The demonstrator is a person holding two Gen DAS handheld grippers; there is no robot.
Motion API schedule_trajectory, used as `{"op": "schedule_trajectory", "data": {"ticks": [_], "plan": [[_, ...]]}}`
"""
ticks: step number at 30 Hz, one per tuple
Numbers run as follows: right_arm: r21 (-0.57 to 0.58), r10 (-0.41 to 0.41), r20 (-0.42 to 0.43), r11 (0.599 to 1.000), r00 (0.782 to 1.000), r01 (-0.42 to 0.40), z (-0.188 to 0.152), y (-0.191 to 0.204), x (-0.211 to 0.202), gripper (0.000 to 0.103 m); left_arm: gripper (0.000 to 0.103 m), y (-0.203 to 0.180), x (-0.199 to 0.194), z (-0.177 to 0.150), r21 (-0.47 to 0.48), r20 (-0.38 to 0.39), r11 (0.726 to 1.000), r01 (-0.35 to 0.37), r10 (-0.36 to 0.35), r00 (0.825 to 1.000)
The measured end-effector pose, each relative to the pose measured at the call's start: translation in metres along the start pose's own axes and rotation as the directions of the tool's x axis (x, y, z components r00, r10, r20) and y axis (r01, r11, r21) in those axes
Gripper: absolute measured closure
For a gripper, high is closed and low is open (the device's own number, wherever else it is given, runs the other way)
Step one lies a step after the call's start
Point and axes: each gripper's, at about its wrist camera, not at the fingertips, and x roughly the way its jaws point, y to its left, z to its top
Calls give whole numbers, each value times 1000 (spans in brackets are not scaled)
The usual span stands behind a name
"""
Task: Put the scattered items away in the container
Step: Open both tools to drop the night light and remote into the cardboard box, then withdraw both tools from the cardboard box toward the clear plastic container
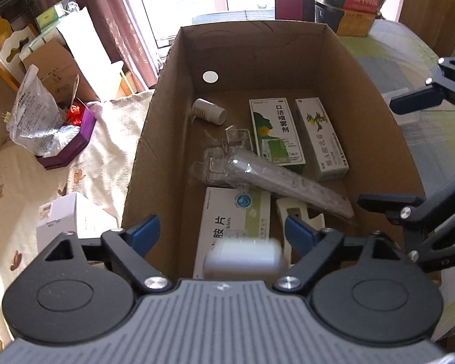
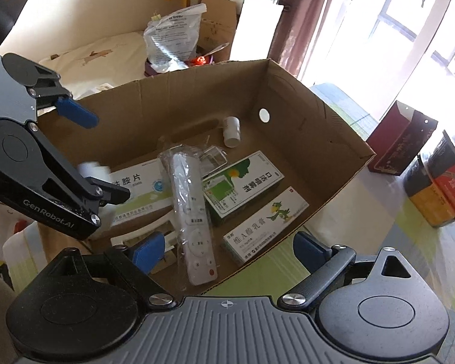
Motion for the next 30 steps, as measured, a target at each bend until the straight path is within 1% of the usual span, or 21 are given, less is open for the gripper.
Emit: {"op": "schedule_trajectory", "data": {"ticks": [1, 8, 9, 12, 16, 23, 30], "plan": [[-6, 5, -2, 1000, 1000, -5, -1, 1, -1, 6, 12, 0, 0, -1, 5, -3, 1000, -1, 1, 1000], [-15, 9, -8, 1000, 1000, -9, -5, 5, -5, 6, 8, -3, -2, -5, 32, -26, 999, -15, 15, 1000], [-17, 10, -9, 1000, 1000, -10, -5, 5, -6, 6, 6, -4, -3, -6, 33, -26, 999, -17, 18, 1000], [-19, -1, 3, 1000, 1000, 1, -7, 9, -10, 0, 6, -4, -7, -7, 31, -26, 999, -21, 22, 999], [-6, 11, 14, 1000, 1000, -11, -10, 11, -17, 0, 5, -3, -12, -8, 15, -29, 1000, -24, 25, 999], [7, 23, 14, 1000, 1000, -23, -14, 15, -27, 0, 4, -7, -26, -10, 15, -23, 1000, -20, 21, 1000], [56, 26, 20, 998, 999, -27, -17, 13, -40, 0, 3, -10, -39, -12, 5, -16, 1000, -19, 19, 1000]]}}
